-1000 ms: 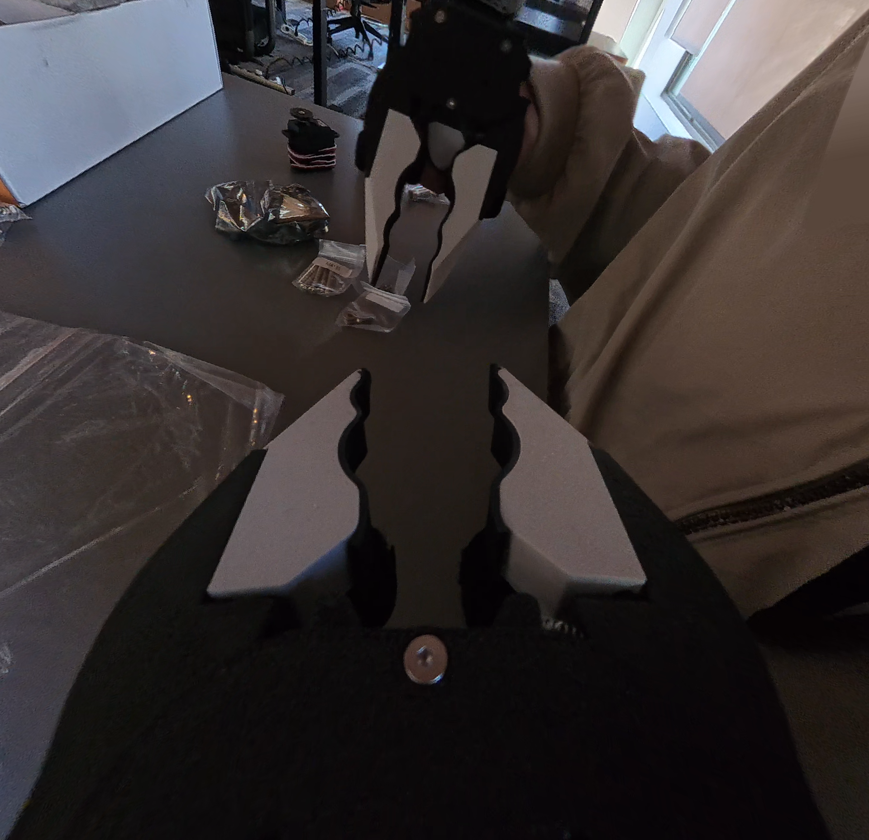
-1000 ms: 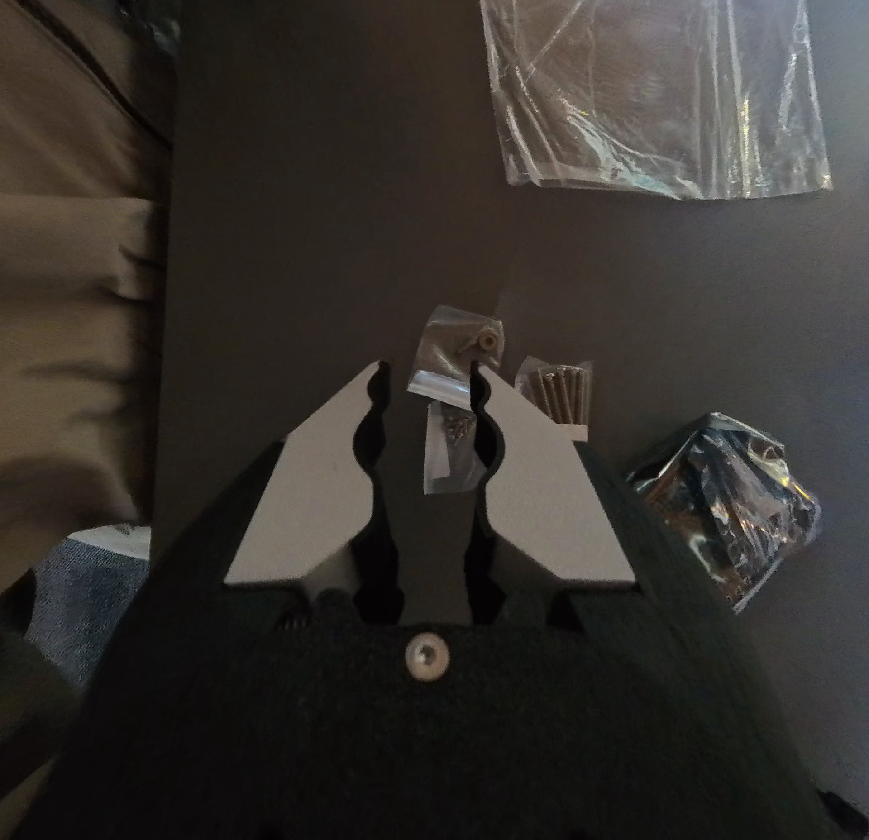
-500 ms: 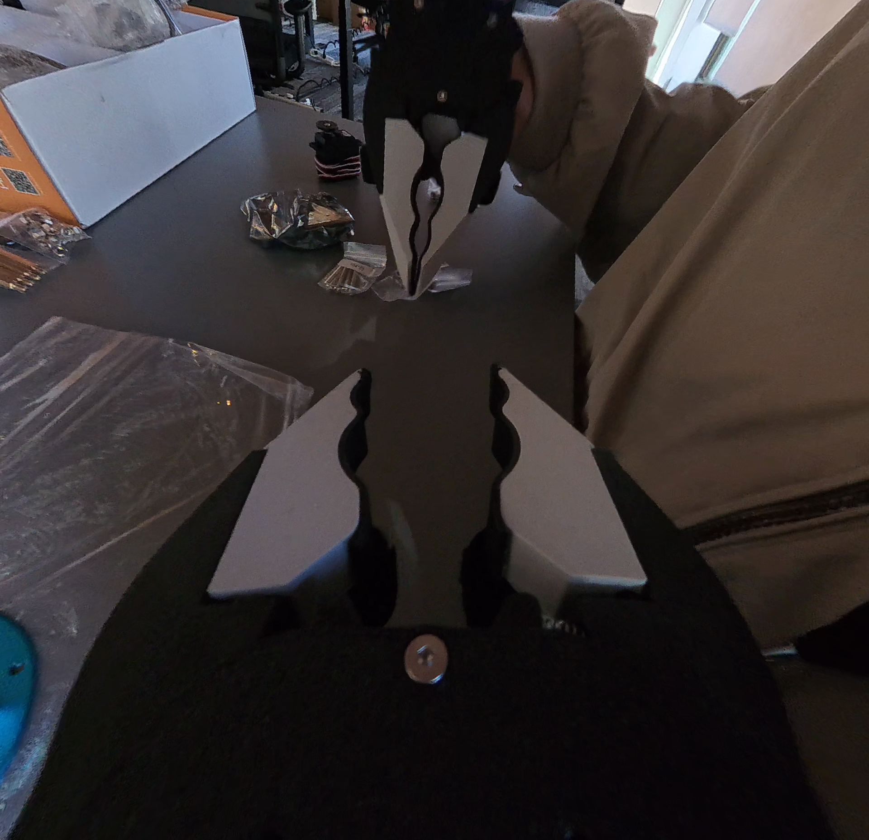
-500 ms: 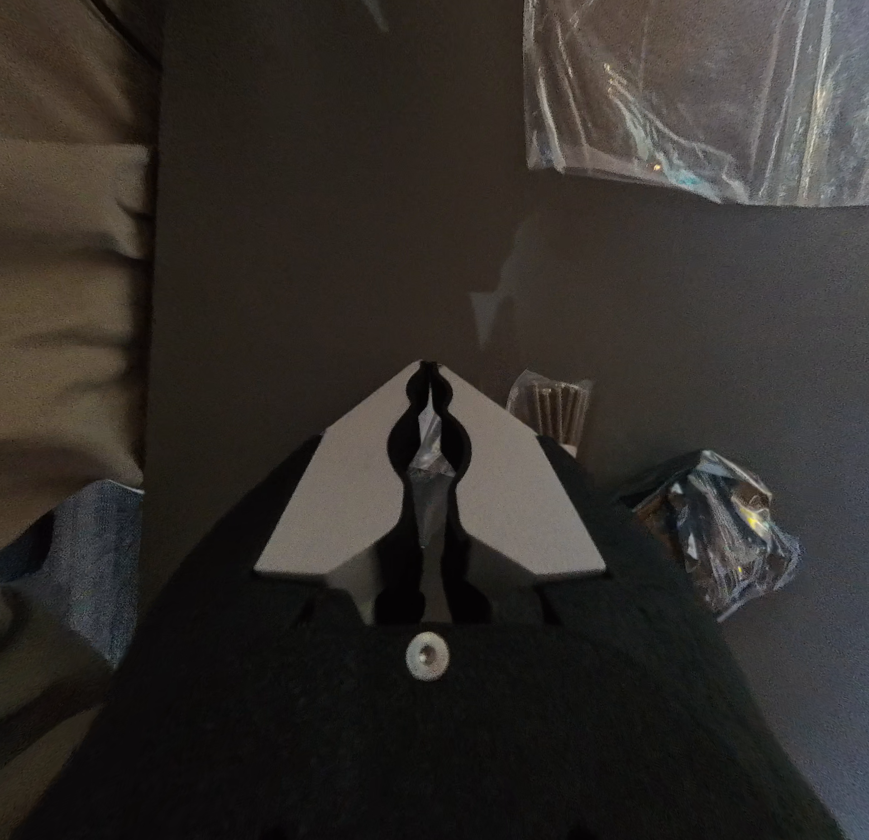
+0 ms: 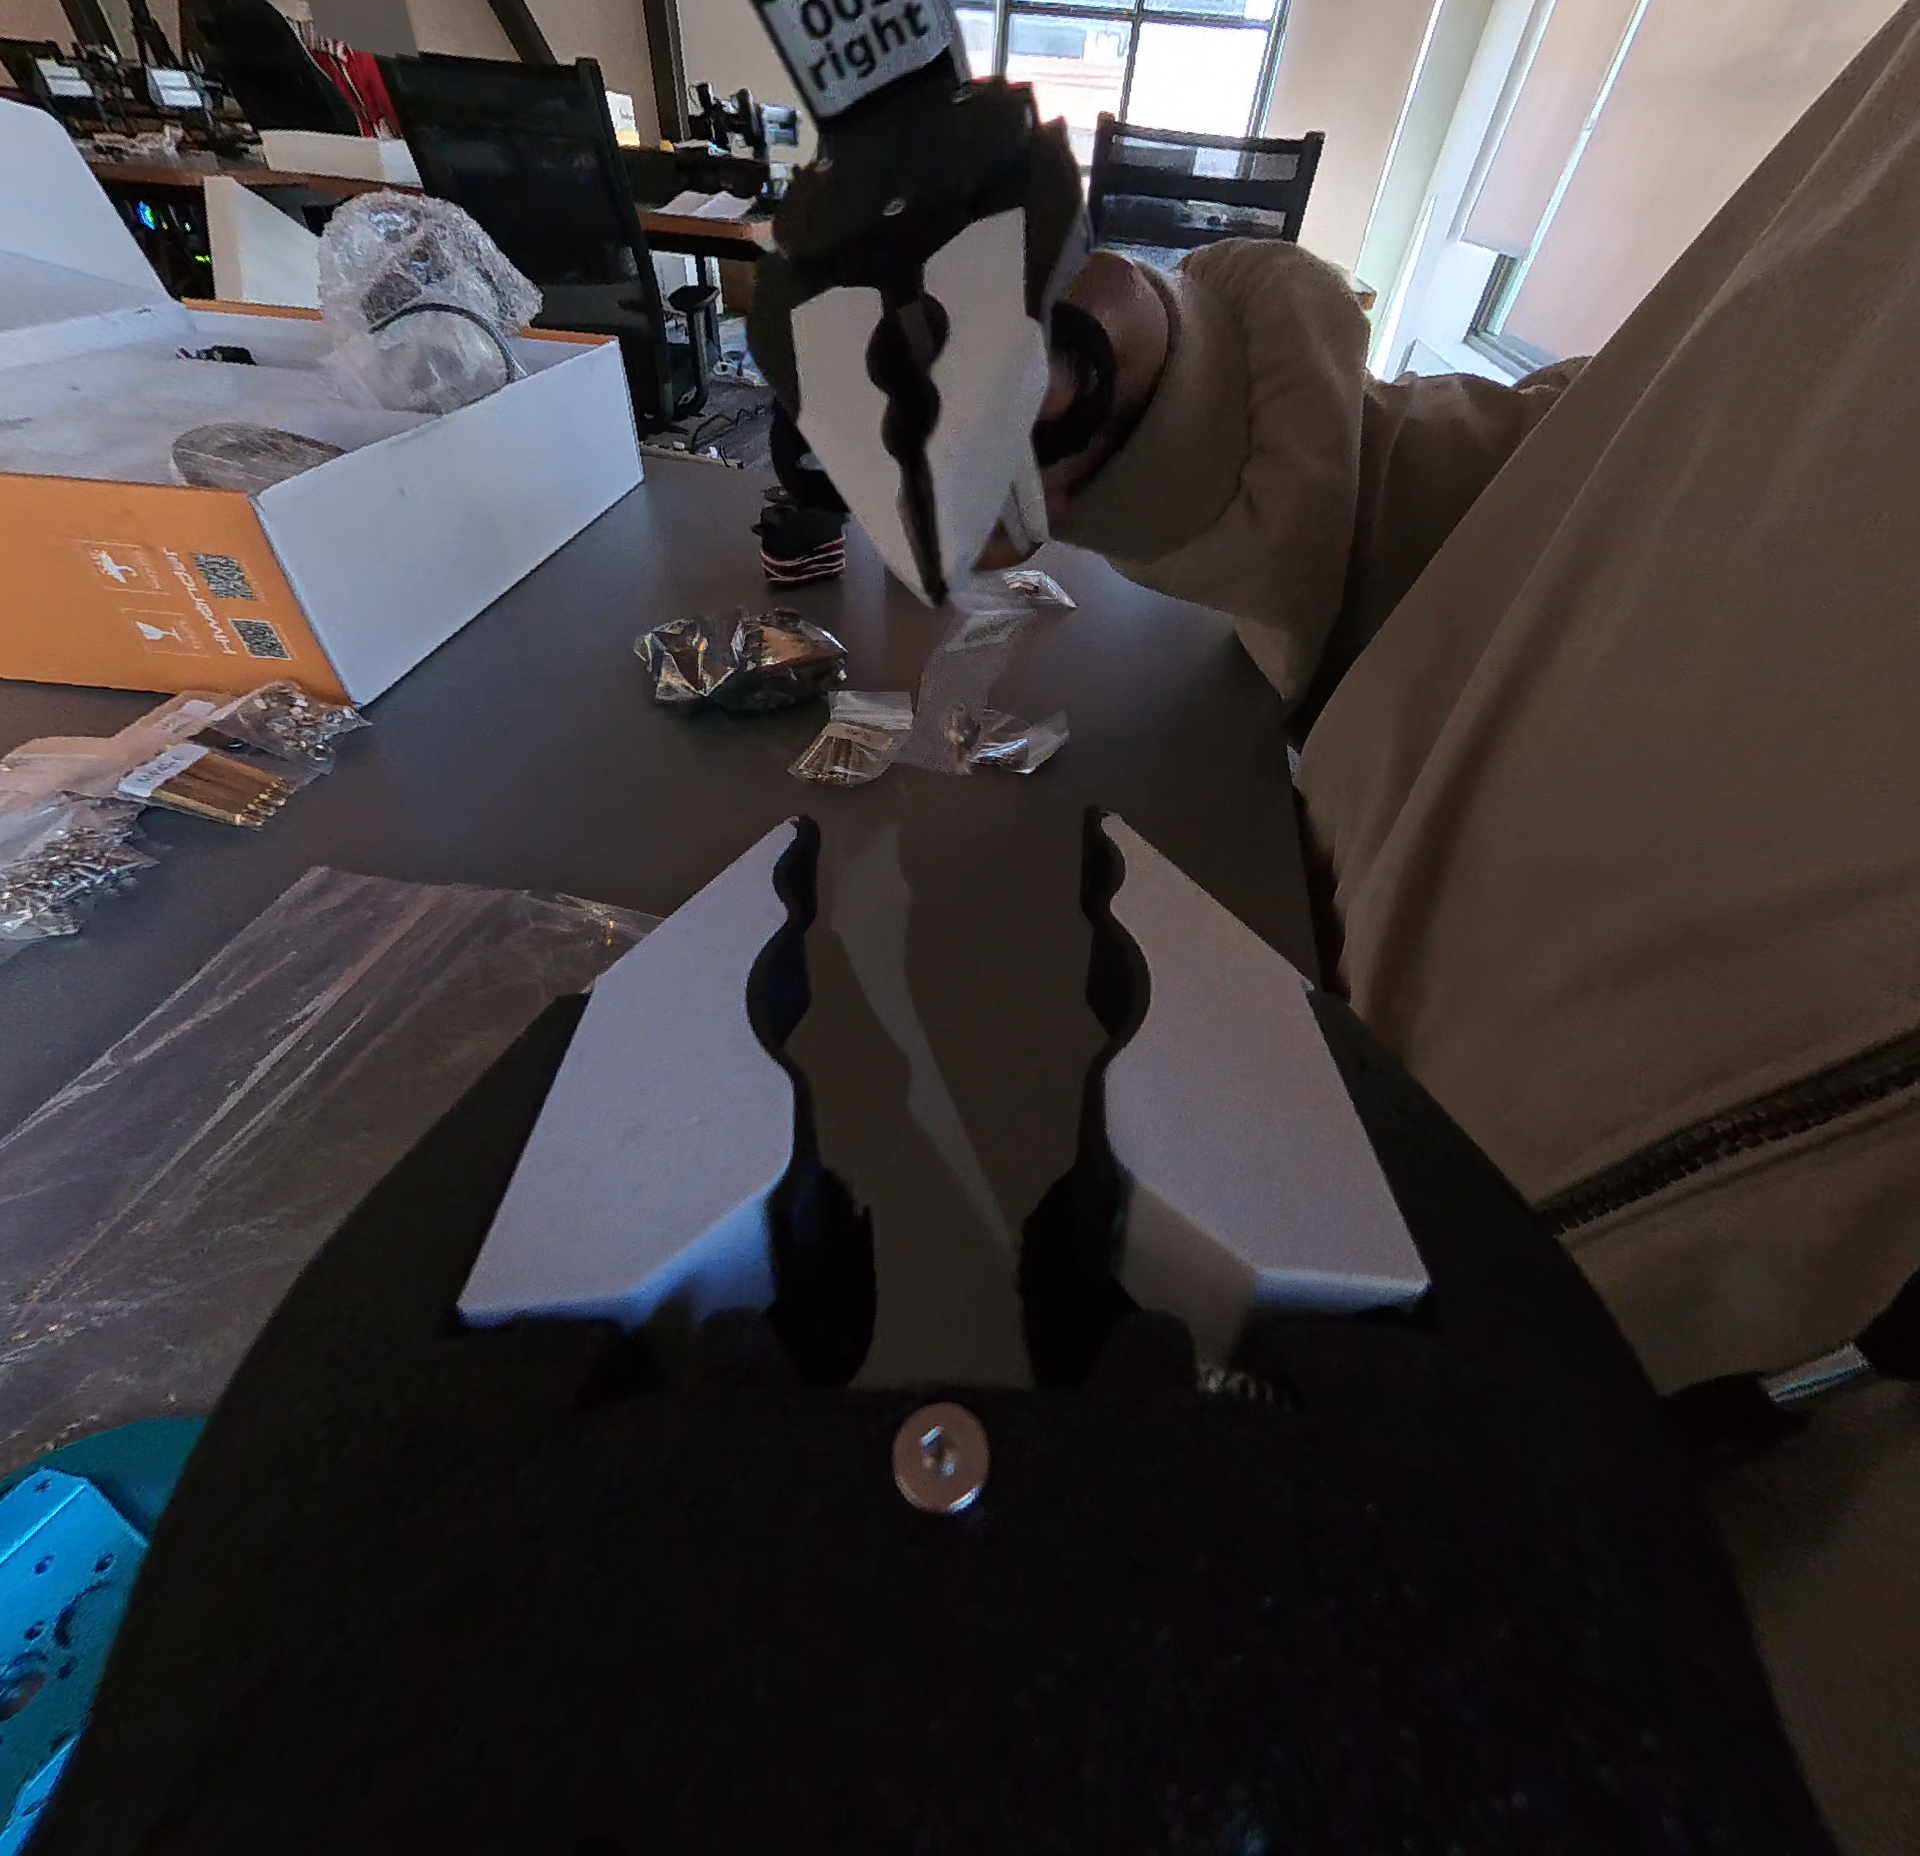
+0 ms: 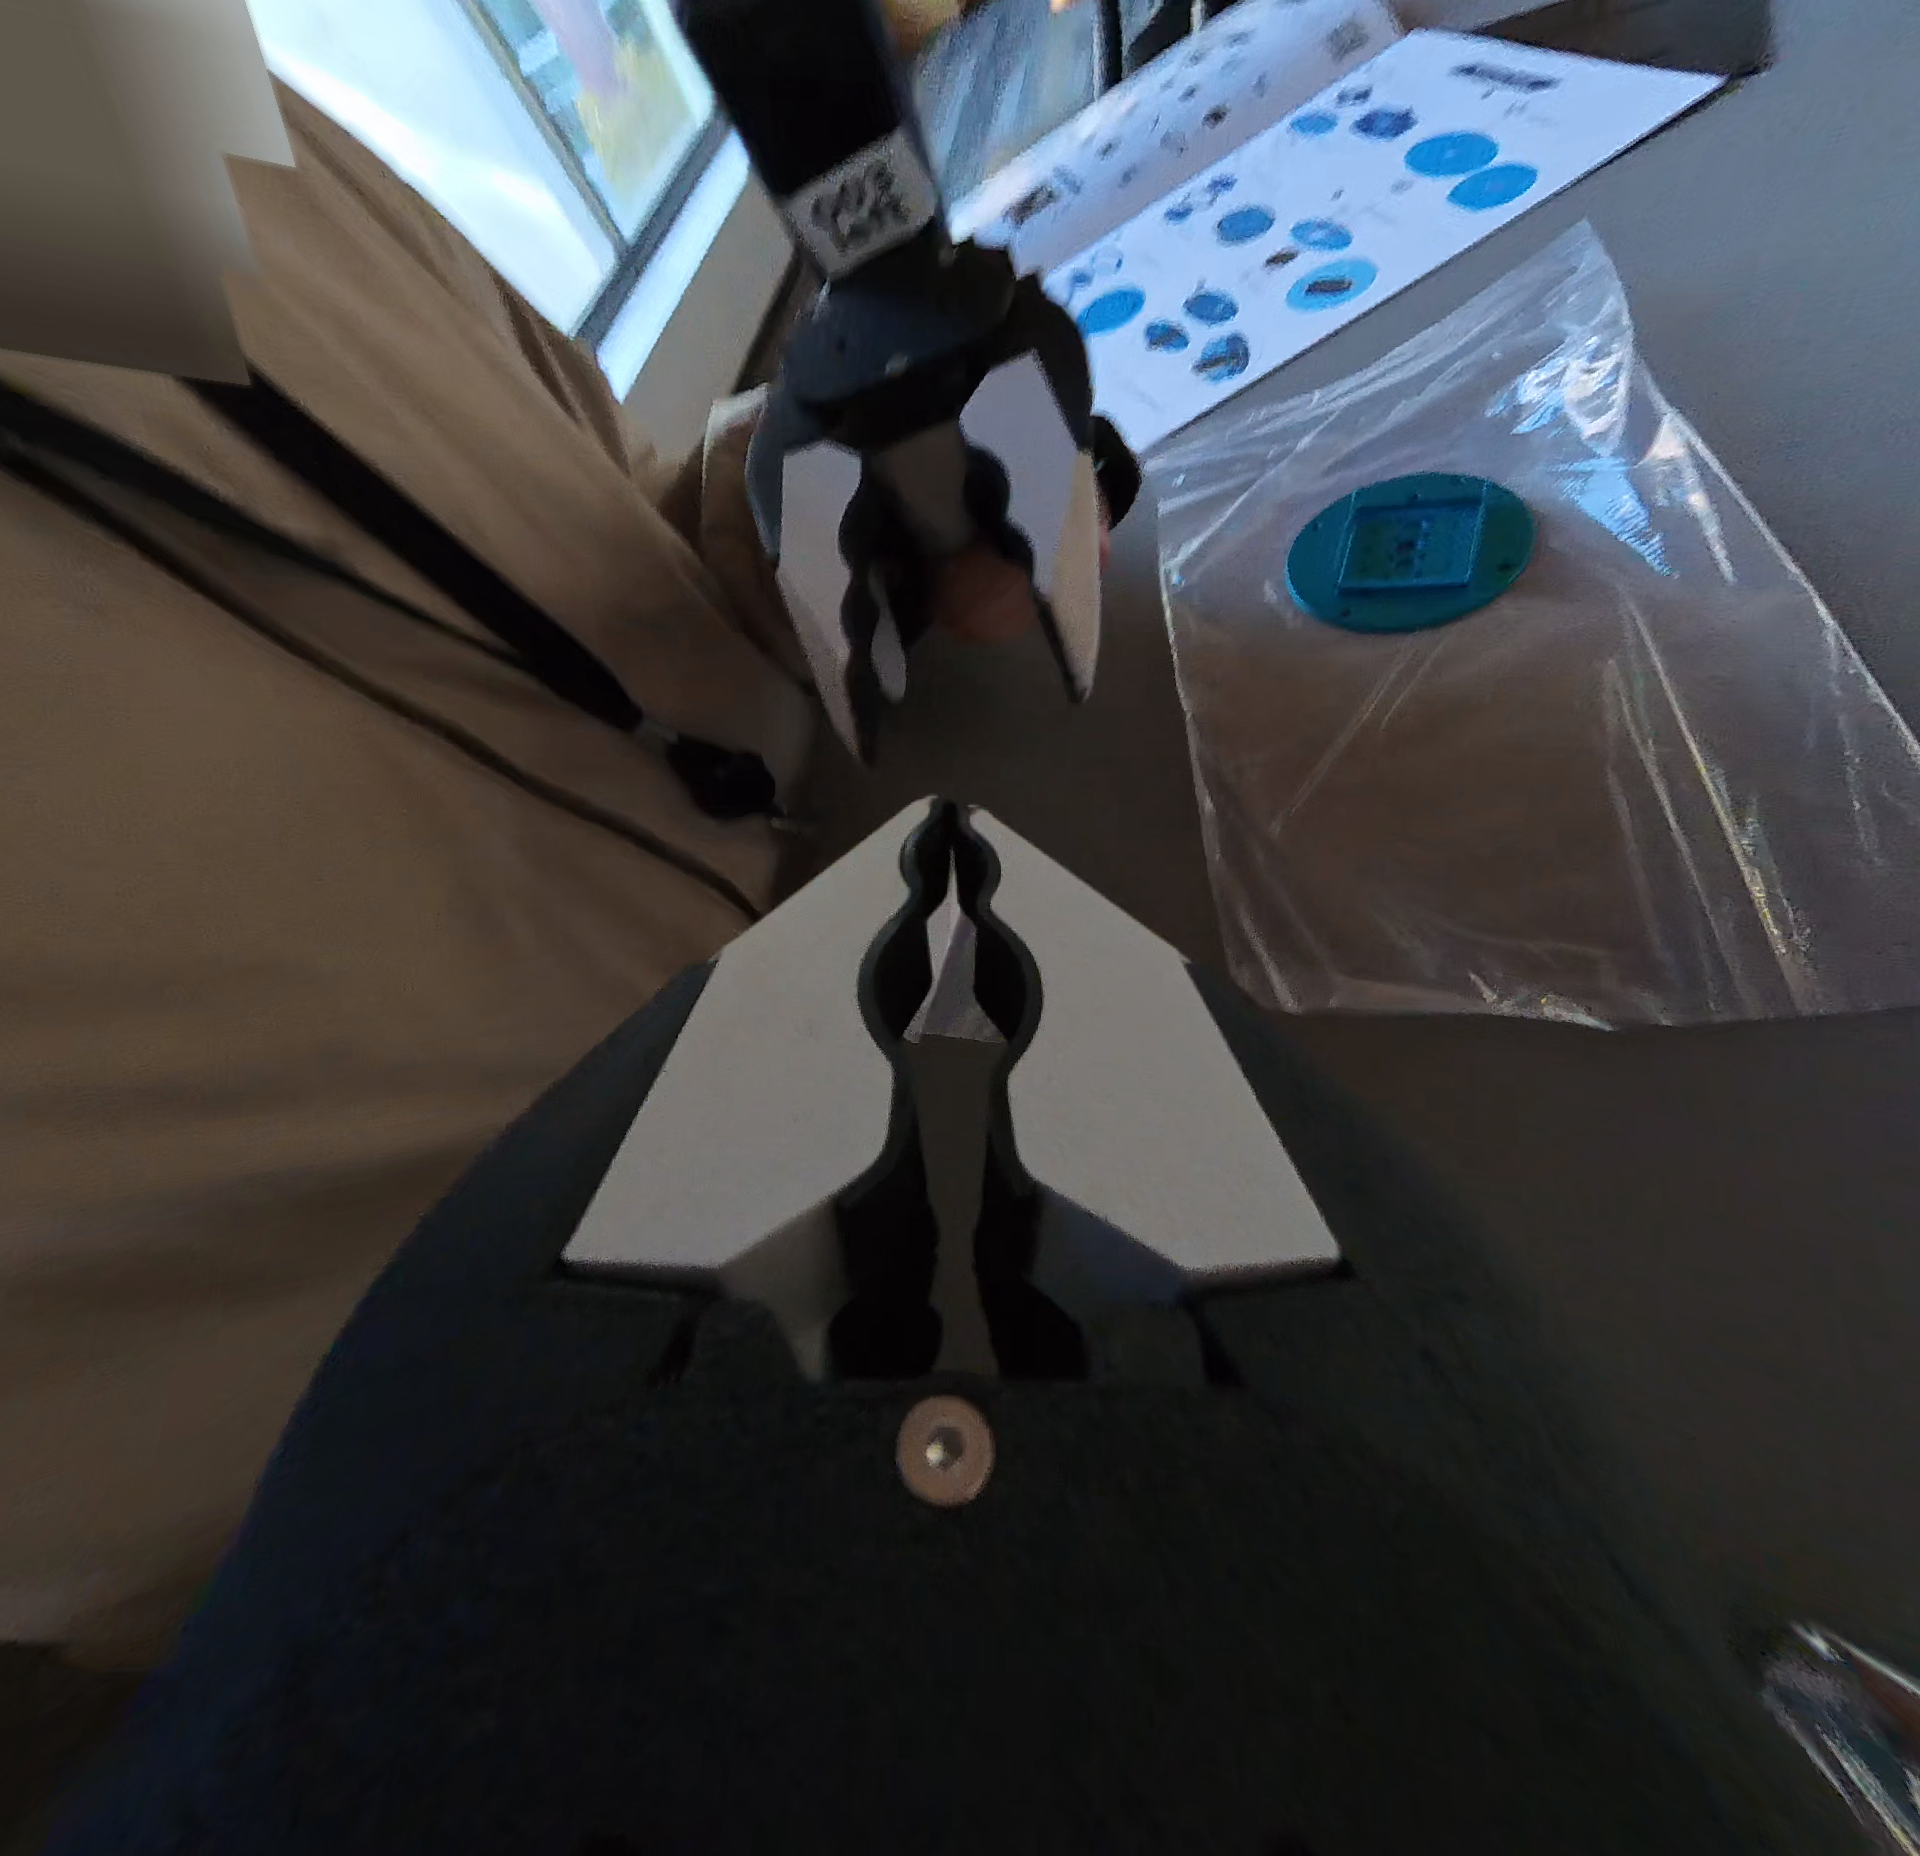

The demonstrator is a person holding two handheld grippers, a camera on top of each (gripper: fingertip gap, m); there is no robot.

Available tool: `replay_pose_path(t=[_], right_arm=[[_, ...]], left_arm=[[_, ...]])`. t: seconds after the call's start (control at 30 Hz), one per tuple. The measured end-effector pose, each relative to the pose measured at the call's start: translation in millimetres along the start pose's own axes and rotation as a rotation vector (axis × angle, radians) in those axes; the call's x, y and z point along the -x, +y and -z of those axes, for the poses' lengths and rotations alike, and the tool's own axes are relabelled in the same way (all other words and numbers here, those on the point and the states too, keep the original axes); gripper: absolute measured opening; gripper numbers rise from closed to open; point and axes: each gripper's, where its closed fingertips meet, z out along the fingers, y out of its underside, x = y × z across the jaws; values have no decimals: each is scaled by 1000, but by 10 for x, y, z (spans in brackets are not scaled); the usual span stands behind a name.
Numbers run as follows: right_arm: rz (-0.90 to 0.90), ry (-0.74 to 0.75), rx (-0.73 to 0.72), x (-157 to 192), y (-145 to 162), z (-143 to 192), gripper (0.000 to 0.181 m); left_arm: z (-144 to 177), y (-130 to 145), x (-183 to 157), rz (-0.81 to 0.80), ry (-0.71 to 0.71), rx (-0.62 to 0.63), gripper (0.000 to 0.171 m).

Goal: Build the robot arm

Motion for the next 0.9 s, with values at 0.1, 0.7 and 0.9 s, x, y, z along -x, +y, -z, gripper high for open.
replay_pose_path(t=[0.1, 0.7, 0.9], right_arm=[[-110, -56, -113, -60, -167, 21, 0], [-242, -274, -232, 138, -498, -10, 0], [-284, -169, -224, -92, -450, 29, 0]], left_arm=[[13, -11, 44, 12, -1, -11, 50], [-252, -418, -36, 176, 224, -184, 25], [-234, -411, -29, 321, 268, -213, 2]])
